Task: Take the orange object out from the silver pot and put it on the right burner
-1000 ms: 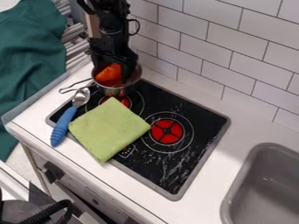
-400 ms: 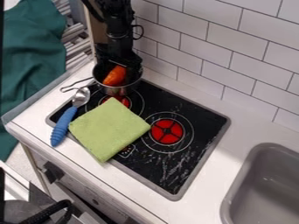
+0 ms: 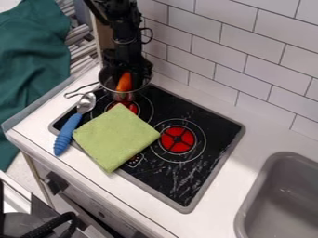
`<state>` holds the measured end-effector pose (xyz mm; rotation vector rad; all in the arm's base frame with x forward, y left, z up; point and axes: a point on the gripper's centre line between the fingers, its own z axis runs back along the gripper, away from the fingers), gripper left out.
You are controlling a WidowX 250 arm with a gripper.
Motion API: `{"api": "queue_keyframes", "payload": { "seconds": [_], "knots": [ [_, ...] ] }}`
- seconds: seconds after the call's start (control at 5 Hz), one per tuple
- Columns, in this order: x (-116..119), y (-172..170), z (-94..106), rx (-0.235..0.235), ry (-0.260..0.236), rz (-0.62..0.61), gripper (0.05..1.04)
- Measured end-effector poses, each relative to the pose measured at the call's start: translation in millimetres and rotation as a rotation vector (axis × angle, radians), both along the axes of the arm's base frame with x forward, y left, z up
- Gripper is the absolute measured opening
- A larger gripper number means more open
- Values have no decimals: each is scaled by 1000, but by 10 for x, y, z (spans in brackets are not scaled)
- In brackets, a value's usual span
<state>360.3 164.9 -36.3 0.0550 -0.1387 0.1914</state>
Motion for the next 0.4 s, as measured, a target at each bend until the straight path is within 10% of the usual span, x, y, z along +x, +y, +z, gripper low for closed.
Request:
{"api": "queue_keyframes", "payload": {
  "seconds": [0.4],
  "knots": [
    [29, -280, 798, 8, -195, -52, 525]
  ]
}}
